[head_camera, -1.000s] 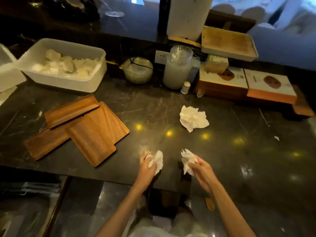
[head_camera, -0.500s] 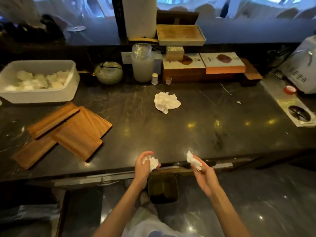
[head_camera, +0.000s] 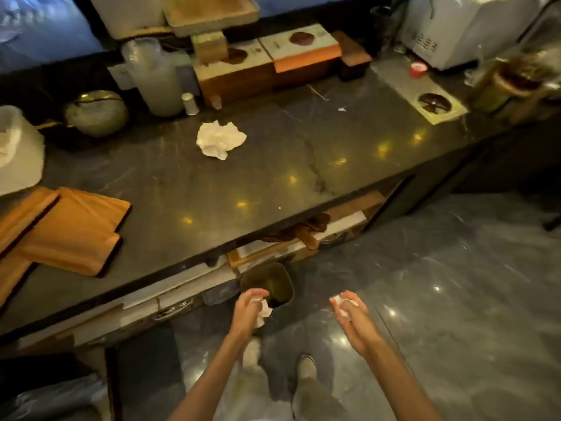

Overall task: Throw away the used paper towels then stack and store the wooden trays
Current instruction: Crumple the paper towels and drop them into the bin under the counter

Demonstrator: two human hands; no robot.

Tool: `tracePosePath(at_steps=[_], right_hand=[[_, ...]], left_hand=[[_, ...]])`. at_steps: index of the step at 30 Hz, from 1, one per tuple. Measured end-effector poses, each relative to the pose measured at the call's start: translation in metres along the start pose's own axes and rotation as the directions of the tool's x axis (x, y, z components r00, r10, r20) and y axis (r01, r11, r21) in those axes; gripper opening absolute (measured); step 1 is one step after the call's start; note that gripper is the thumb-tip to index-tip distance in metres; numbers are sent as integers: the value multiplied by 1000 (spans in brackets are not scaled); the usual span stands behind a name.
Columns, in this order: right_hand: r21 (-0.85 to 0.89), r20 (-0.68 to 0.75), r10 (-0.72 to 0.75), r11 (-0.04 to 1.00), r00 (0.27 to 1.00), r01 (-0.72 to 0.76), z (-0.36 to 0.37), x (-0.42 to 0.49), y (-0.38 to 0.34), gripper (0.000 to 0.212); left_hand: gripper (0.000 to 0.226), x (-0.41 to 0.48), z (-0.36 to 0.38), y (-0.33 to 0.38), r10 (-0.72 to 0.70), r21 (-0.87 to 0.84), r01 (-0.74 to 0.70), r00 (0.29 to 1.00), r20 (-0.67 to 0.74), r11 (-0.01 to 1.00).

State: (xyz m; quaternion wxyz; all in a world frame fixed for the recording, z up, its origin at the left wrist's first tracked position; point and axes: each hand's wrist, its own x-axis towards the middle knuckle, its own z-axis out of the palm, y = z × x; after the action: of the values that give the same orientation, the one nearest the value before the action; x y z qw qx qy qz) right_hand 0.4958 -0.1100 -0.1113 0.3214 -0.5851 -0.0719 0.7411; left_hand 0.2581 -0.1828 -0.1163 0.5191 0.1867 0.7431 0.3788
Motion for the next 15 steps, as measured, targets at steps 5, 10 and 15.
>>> tracePosePath(at_steps=[5,10,15], right_hand=[[18,-131,15,1000,991,-13,-22,11,6,26],[-3,-142,71,997,987,-72,-16,44,28,51],[-324,-176,-75,946,981,14,-4,129,69,41]], left_hand=[[43,33,8,-12,-91,71,79,979,184,994],[49,93,19,-23,-208,163,172,949,237,972],[50,173,34,-59,-152,266,70,942,300,961]])
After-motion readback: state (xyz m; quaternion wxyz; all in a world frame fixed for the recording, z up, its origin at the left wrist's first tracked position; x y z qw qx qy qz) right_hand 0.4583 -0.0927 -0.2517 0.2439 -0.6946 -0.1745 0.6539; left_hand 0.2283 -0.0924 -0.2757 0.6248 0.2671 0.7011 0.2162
